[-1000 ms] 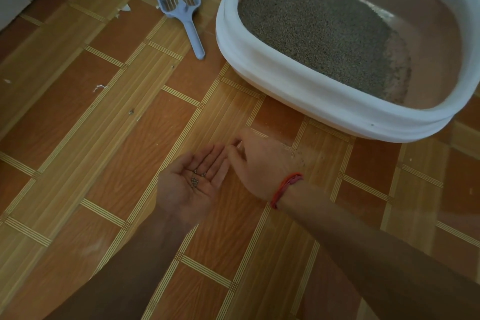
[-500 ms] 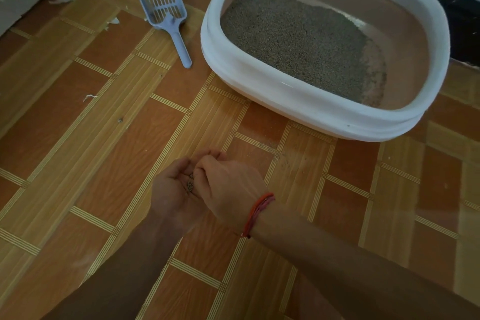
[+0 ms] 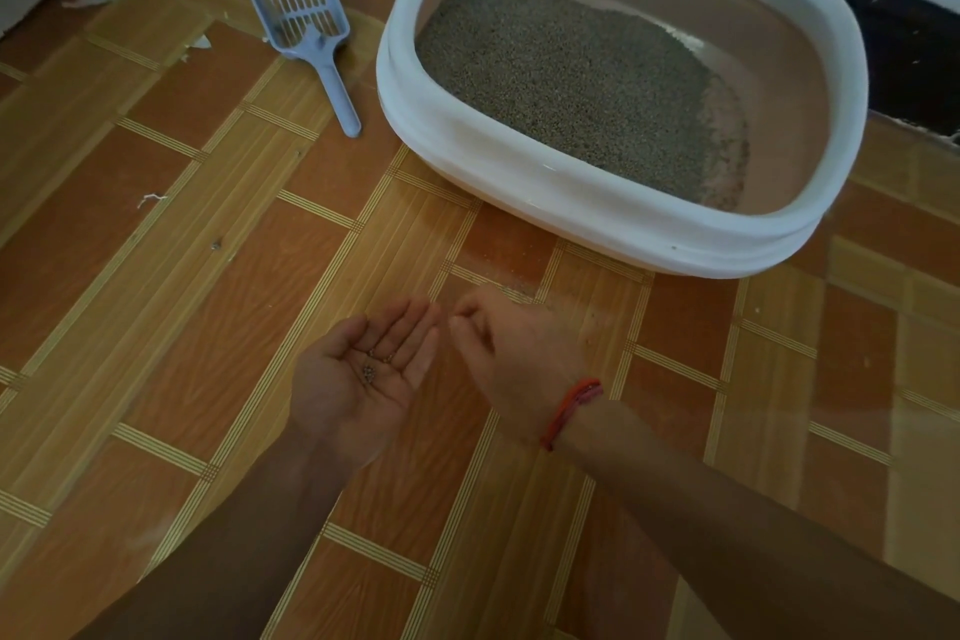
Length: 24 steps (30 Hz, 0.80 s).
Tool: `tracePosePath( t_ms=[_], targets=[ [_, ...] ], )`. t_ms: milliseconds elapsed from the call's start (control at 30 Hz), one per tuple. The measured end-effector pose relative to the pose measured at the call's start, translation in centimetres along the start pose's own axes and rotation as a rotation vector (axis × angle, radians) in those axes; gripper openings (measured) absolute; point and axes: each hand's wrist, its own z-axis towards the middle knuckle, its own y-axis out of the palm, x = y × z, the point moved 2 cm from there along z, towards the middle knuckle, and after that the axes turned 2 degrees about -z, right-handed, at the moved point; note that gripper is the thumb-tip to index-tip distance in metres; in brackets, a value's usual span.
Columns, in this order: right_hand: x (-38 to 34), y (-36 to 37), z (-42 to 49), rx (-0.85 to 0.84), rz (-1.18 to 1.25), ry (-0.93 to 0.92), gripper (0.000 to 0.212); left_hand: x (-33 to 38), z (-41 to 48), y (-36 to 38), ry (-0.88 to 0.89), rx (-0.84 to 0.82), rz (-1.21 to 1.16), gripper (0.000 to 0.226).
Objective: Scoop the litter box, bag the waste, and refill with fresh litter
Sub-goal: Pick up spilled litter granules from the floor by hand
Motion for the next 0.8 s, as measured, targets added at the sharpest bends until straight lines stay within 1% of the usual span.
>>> tracePosePath(
  t_ms=[167, 300, 433, 500, 800],
  targets=[
    [5.9, -1.2, -0.5, -0.009, -0.054, 0.25, 0.016, 0.0, 0.0, 0.0, 0.003, 0.016, -0.004, 0.049],
    [8.4, -2.2, -1.0, 0.04, -0.06, 0.35, 0.014, 0.0, 0.0, 0.2, 0.008, 0.017, 0.008, 0.05],
    [8.7, -2.0, -1.1, 0.043, -0.056, 0.367, 0.007, -0.2, -0.1, 0.4, 0.004, 0.013, 0.016, 0.051],
    [8.6, -1.8, -0.9, 0.028, -0.062, 0.365, 0.007, -0.2, -0.1, 0.5, 0.0, 0.011, 0.014, 0.052],
    [7.7, -1.4, -0.7, -0.043, -0.261, 0.327, 0.025, -0.5, -0.5, 0.4, -0.003, 0.014, 0.023, 0.05]
  ],
)
